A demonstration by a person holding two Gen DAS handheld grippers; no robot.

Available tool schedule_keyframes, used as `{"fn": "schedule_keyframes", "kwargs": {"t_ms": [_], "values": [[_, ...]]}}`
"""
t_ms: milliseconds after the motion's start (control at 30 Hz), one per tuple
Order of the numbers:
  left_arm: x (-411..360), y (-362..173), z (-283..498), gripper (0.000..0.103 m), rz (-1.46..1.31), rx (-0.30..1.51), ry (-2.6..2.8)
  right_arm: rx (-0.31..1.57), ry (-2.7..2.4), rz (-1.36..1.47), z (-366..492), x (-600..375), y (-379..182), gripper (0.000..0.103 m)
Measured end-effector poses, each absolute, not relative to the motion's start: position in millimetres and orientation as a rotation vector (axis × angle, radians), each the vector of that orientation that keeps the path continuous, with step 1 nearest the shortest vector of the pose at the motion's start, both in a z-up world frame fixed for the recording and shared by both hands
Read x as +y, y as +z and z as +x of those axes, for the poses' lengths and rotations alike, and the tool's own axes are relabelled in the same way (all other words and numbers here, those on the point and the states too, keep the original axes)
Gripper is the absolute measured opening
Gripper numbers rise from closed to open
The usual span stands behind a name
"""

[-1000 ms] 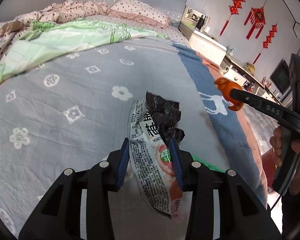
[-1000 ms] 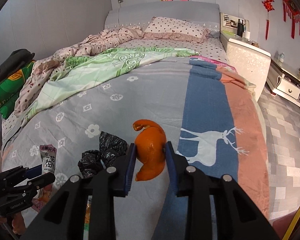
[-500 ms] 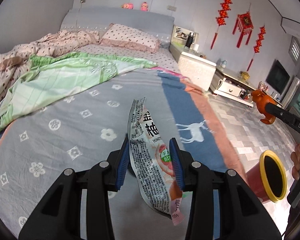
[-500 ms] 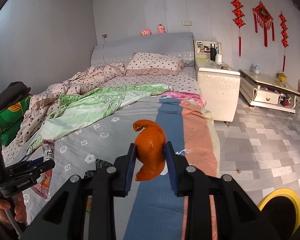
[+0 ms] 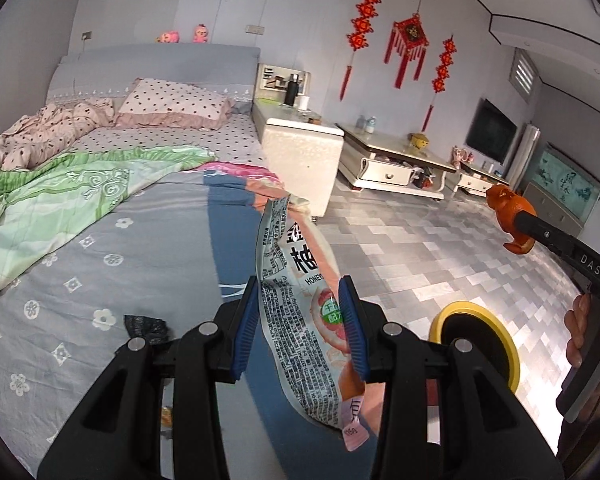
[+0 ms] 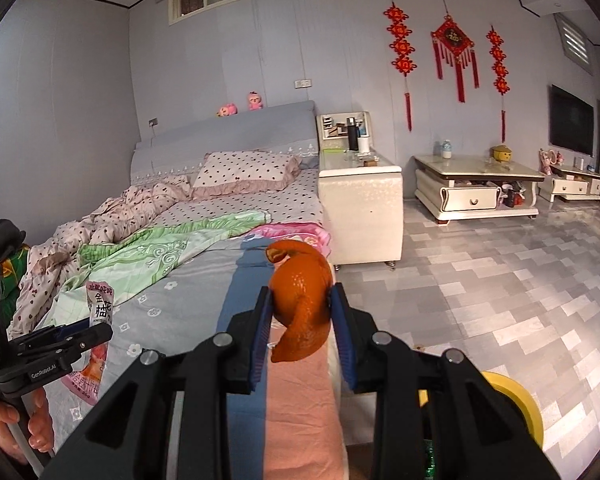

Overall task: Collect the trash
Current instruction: 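Carry the wrapper and orange peel over the bin and open both tools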

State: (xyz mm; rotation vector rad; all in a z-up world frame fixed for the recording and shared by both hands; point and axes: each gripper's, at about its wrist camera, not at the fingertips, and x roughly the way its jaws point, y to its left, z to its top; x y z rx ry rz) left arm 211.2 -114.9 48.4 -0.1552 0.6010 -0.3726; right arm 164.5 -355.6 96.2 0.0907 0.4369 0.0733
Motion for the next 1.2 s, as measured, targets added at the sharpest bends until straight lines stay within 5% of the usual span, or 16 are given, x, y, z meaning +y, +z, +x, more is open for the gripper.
{"fn": "schedule_keyframes", "kwargs": {"t_ms": [667,1200], "values": [[-335,56,204,0.038,-0.035,0.642,-0.675,0.444,-0.176,0.213,110,-504,70,0.028],[-441,-28,219,0.038,0.010,0.792,-0.774,0.589,-0.208,0.275,125,-543,-8,0.029]]}}
